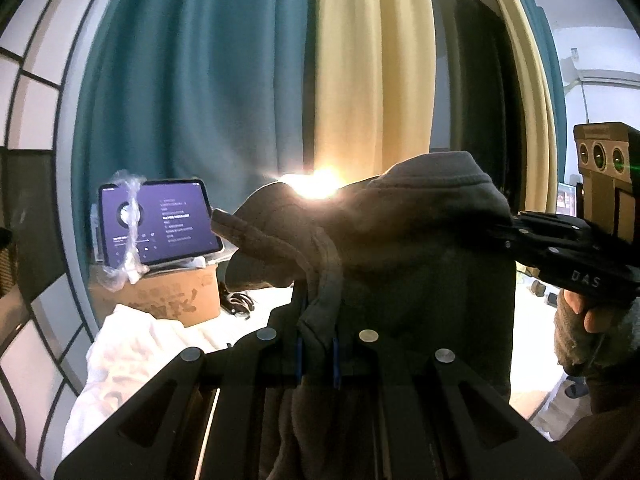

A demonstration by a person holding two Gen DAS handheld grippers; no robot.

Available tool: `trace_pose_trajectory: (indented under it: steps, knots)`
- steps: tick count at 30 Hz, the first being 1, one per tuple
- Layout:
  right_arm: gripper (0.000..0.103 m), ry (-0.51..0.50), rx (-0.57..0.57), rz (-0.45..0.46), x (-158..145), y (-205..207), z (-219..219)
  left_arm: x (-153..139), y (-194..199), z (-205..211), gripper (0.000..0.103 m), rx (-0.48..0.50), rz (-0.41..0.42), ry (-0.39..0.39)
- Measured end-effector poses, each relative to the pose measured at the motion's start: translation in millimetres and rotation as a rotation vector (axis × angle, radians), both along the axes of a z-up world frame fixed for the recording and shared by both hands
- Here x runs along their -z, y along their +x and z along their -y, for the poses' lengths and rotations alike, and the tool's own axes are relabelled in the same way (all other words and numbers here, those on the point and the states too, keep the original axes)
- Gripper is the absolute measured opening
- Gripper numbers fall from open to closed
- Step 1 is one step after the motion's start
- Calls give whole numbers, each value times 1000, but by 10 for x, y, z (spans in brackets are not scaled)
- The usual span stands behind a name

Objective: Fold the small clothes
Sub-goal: 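Lift the shirt end up with both grippers and carry it over the strip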

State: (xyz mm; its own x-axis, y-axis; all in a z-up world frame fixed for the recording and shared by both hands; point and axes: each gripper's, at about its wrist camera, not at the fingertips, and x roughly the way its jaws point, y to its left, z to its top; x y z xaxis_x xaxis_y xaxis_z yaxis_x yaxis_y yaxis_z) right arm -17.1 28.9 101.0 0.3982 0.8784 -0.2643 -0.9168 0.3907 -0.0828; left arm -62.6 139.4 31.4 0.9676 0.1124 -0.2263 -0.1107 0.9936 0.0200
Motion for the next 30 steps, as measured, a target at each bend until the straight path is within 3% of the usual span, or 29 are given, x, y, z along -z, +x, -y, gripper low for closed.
trace_pose_trajectory:
  steps: [30]
  knots:
    - [7, -151, 46, -263, 983, 1471, -824, 699, 1238, -669, 8, -11, -272, -130]
